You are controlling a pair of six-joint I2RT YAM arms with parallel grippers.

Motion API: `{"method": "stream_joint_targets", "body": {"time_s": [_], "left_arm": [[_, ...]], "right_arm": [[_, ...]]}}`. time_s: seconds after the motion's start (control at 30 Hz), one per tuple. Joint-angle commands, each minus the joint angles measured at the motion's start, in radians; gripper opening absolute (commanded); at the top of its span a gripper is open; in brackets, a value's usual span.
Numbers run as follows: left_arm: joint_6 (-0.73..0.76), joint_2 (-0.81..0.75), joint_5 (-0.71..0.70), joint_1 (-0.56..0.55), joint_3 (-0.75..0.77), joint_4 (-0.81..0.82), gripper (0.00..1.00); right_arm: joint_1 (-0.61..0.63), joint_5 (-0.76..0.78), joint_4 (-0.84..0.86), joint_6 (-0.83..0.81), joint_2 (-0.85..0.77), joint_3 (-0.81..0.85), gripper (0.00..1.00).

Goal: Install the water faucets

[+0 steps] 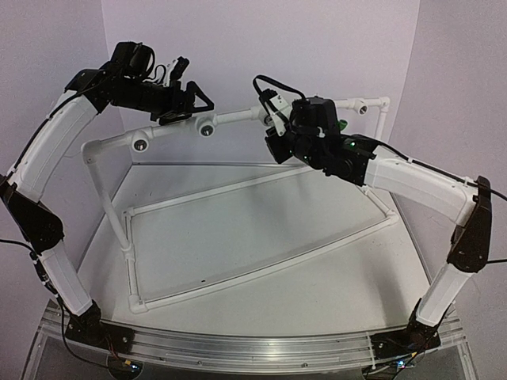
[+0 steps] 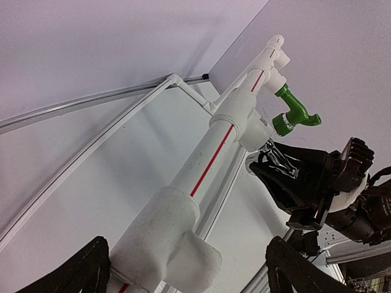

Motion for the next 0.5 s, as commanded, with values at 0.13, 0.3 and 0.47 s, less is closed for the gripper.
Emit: {"method": "stream_joint_targets", "body": {"time_s": [0.13, 0.3, 0.47], "left_arm": [[-0.026, -0.024, 0.050, -0.014, -0.016, -0.023, 0.87], [-0.028, -0.020, 0.053, -0.011, -0.011, -0.024, 0.87], [-0.028, -0.015, 0.057, -0.008, -0.007, -0.025, 0.87]], "right_arm": [[-0.034, -0.143, 0.186, 0.193, 0.005, 0.077, 0.00], [-0.063, -0.183, 0.188, 0.293, -0.003, 0.073, 0.00], [-0.088, -0.231, 0.202, 0.441, -0.019, 0.058, 0.00]]}}
